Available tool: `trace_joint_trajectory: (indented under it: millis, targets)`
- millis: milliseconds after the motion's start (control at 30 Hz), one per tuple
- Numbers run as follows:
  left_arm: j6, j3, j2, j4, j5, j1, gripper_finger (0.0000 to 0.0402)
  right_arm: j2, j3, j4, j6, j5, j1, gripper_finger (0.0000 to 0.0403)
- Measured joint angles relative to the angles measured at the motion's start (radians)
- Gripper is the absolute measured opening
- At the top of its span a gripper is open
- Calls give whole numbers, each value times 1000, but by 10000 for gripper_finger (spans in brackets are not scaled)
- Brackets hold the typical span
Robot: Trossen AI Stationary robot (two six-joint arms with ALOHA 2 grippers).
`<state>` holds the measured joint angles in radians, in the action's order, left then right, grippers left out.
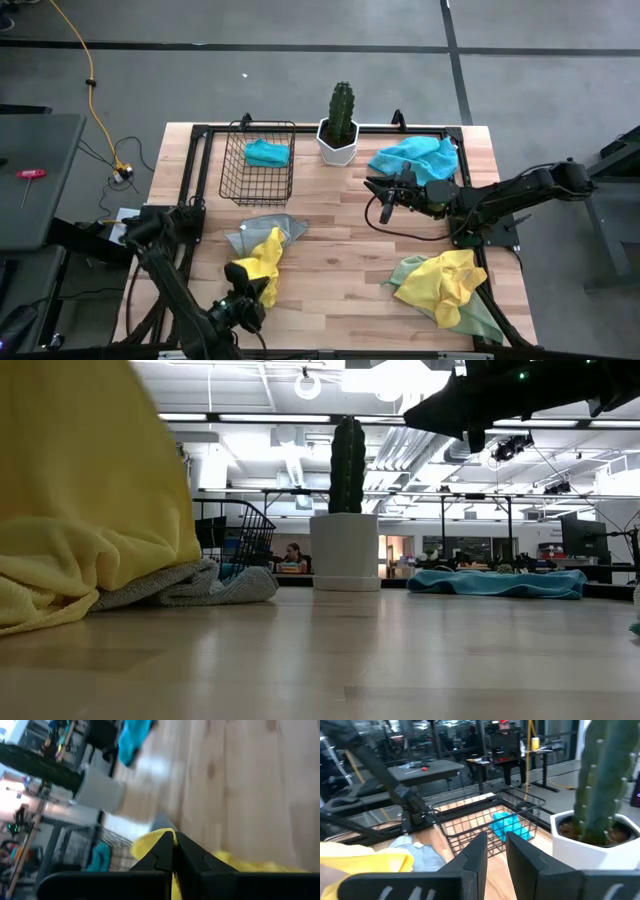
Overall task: Fold microfiber towels
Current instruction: Fold the left yellow microfiber towel on the table
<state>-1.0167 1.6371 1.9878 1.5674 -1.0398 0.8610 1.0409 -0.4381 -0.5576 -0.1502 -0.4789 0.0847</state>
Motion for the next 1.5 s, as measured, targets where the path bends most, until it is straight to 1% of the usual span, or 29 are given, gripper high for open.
trace_joint_trajectory:
  millis: [67,133,200,267,367,433,500,533,600,733,800,867,933,1000,1100,1167,1300,1400,1500]
  targets:
    - [98,6,-32,-47,0,-15,1,0,0,-1,14,25,0,60]
    - [216,6,-56,-142,9,-31,1,0,0,-2,28,43,0,60]
    - [371,6,-73,-268,53,-48,1,0,0,-7,28,60,0,60]
    - [538,6,-78,-409,136,-62,1,0,0,-10,28,75,0,60]
    - [750,6,-78,-601,311,-71,1,0,0,-15,28,108,0,60]
    - [831,6,-78,-686,385,-58,0,0,0,-16,40,140,0,60]
    - [861,5,-89,-706,403,-31,0,0,0,-16,54,179,1,60]
    - [854,5,-100,-696,388,-18,0,0,0,-17,54,205,1,60]
    - [789,6,-130,-647,316,12,0,0,0,-21,54,259,1,60]
    - [549,6,-188,-469,146,67,0,15,0,-81,64,394,5,60]
    - [439,6,-203,-384,111,88,0,42,-2,-121,53,450,29,60]
    - [369,6,-207,-337,94,97,0,82,-2,-117,53,484,75,60]
    - [332,-9,-207,-330,80,101,0,134,-2,-112,44,481,134,60]
    - [303,-34,-207,-334,79,100,0,202,-26,-95,26,448,198,60]
    - [229,-77,-207,-333,79,77,0,313,-102,-37,26,393,282,61]
    - [174,-106,-205,-333,78,54,0,393,-172,25,25,375,319,67]
    - [113,-141,-205,-329,87,10,0,560,-324,166,-5,371,361,102]
    - [111,-151,-205,-332,99,-21,0,680,-440,254,0,350,377,138]
    - [110,-151,-205,-332,87,-40,0,780,-553,325,19,344,379,173]
